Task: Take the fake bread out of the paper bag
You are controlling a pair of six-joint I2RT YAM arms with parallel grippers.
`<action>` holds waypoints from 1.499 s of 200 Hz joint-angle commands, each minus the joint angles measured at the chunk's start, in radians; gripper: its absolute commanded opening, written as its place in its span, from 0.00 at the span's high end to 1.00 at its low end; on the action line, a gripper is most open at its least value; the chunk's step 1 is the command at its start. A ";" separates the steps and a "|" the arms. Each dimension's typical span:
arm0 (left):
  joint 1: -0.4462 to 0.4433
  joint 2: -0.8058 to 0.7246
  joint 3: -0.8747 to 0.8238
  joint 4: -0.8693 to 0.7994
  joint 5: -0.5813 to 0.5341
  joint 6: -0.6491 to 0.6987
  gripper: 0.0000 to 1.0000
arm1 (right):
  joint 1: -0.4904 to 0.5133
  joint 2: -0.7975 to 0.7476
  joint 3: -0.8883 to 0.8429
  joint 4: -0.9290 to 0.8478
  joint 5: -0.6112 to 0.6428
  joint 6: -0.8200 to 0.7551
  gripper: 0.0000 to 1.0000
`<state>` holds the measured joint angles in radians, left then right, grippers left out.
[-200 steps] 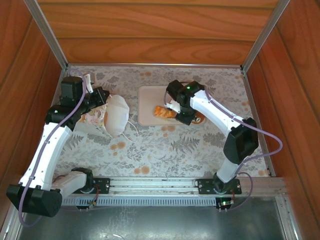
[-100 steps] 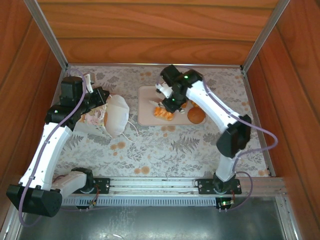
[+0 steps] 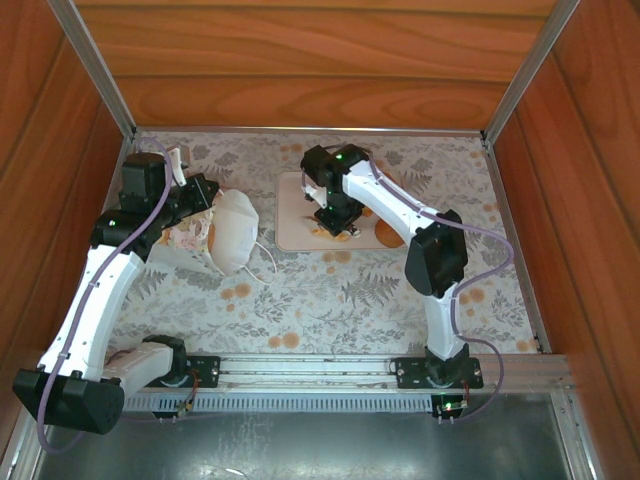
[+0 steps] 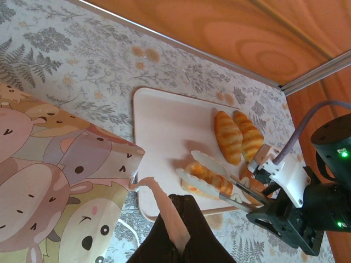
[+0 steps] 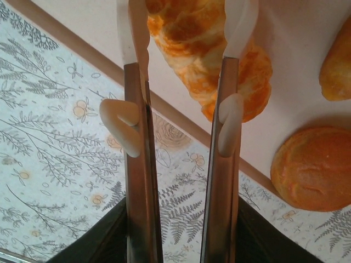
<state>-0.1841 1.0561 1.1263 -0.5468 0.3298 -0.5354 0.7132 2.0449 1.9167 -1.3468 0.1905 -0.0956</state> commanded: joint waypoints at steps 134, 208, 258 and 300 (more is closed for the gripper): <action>-0.006 0.004 0.004 0.007 0.015 -0.015 1.00 | -0.063 -0.173 -0.182 -0.022 0.089 -0.010 0.55; -0.006 -0.001 -0.001 0.006 0.011 -0.015 1.00 | -0.079 -0.184 -0.185 -0.026 0.047 0.010 0.54; -0.006 -0.010 0.001 0.005 0.006 -0.004 1.00 | -0.078 -0.302 -0.191 0.092 -0.123 -0.016 0.53; -0.005 -0.067 -0.022 -0.027 -0.045 0.020 1.00 | -0.050 -0.451 -0.341 0.297 -0.360 -0.032 0.53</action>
<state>-0.1841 1.0332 1.1126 -0.5499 0.3218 -0.5453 0.6365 1.6756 1.6672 -1.1931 0.0189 -0.1097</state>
